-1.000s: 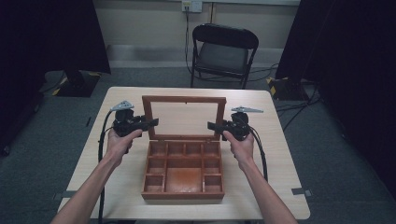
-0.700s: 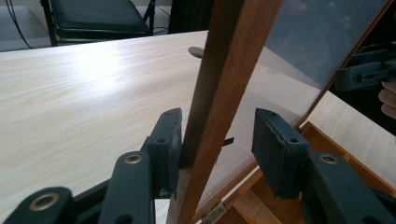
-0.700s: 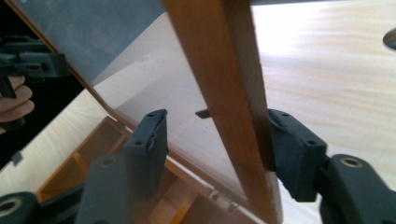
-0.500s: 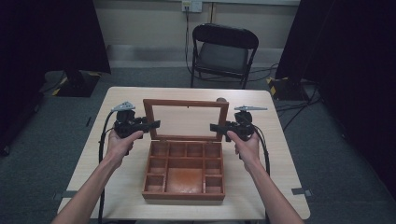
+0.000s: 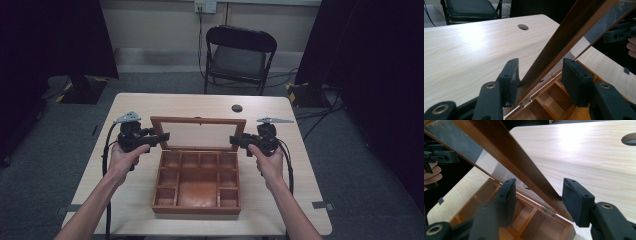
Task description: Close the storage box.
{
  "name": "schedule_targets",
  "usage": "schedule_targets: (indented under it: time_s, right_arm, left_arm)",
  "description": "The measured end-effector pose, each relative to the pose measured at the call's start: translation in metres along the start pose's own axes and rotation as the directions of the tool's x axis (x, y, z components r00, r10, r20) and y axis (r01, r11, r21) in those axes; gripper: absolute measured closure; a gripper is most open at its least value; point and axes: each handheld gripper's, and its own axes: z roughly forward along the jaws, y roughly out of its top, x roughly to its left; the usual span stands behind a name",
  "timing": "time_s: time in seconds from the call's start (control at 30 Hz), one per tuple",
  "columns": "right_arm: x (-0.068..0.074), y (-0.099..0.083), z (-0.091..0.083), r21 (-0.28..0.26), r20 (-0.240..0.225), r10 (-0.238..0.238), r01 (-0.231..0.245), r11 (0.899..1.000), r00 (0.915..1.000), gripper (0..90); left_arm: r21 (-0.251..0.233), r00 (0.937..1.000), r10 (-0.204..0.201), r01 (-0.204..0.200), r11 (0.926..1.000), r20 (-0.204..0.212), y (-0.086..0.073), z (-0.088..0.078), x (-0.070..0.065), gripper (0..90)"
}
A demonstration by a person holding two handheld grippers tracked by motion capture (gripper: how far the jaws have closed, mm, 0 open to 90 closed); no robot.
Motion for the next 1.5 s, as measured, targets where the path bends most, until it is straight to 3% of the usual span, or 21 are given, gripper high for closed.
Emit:
schedule_targets:
  time_s: [0.27, 0.47, 0.63, 0.7, 0.9, 1.0, 1.2, 1.3, 1.43, 1.5]
  right_arm:
    - [-0.002, -0.002, -0.001, 0.016, 0.009, 0.006, -0.006, 1.000, 0.9999, 37.7]
    - [-0.004, -0.002, -0.001, 0.035, -0.012, 0.017, -0.016, 0.999, 0.9998, 35.5]
    - [0.000, -0.001, -0.005, 0.042, -0.007, 0.001, 0.000, 0.999, 1.0000, 35.5]
    - [0.003, -0.002, -0.006, 0.048, 0.017, 0.008, -0.009, 0.999, 0.9998, 32.8]
    - [0.007, -0.012, -0.003, 0.078, 0.003, 0.001, -0.002, 0.997, 1.0000, 33.3]
    - [0.008, -0.017, -0.003, 0.080, 0.002, 0.013, -0.013, 0.997, 0.9999, 33.1]
    - [0.012, -0.020, -0.006, 0.083, 0.007, 0.003, -0.004, 0.997, 1.0000, 32.6]
    - [0.012, -0.023, -0.009, 0.070, -0.003, 0.008, -0.008, 0.998, 1.0000, 32.2]
    - [0.008, -0.030, -0.015, 0.068, -0.021, 0.043, -0.042, 0.997, 0.9988, 31.0]
    - [0.007, -0.030, -0.015, 0.068, -0.010, 0.037, -0.037, 0.997, 0.9992, 30.9]
  left_arm:
    - [-0.001, 0.9995, -0.025, 0.025, 0.9997, 0.019, -0.001, -0.001, 0.001, 44.1]
    - [0.002, 0.9994, -0.018, 0.018, 0.9998, 0.031, -0.002, 0.002, -0.003, 37.1]
    - [0.016, 0.9991, 0.003, -0.003, 0.9999, 0.042, -0.002, 0.004, -0.005, 40.1]
    - [0.022, 0.9990, 0.034, -0.035, 0.9991, 0.029, -0.004, 0.002, -0.008, 41.1]
    - [0.061, 0.9965, 0.058, -0.062, 0.9962, 0.060, -0.011, -0.005, -0.015, 41.1]
    - [0.071, 0.9961, 0.071, -0.074, 0.9947, 0.053, -0.014, -0.007, -0.019, 40.6]
    - [0.071, 0.9975, 0.059, -0.062, 0.9955, 0.040, -0.019, -0.009, -0.023, 37.9]
    - [0.072, 0.9991, 0.023, -0.026, 0.9971, 0.036, -0.022, -0.008, -0.021, 31.3]
    - [0.096, 0.9997, 0.023, -0.024, 0.9951, 0.011, -0.023, -0.008, -0.023, 21.7]
    - [0.101, 0.9997, 0.019, -0.020, 0.9947, 0.014, -0.024, -0.007, -0.022, 20.5]
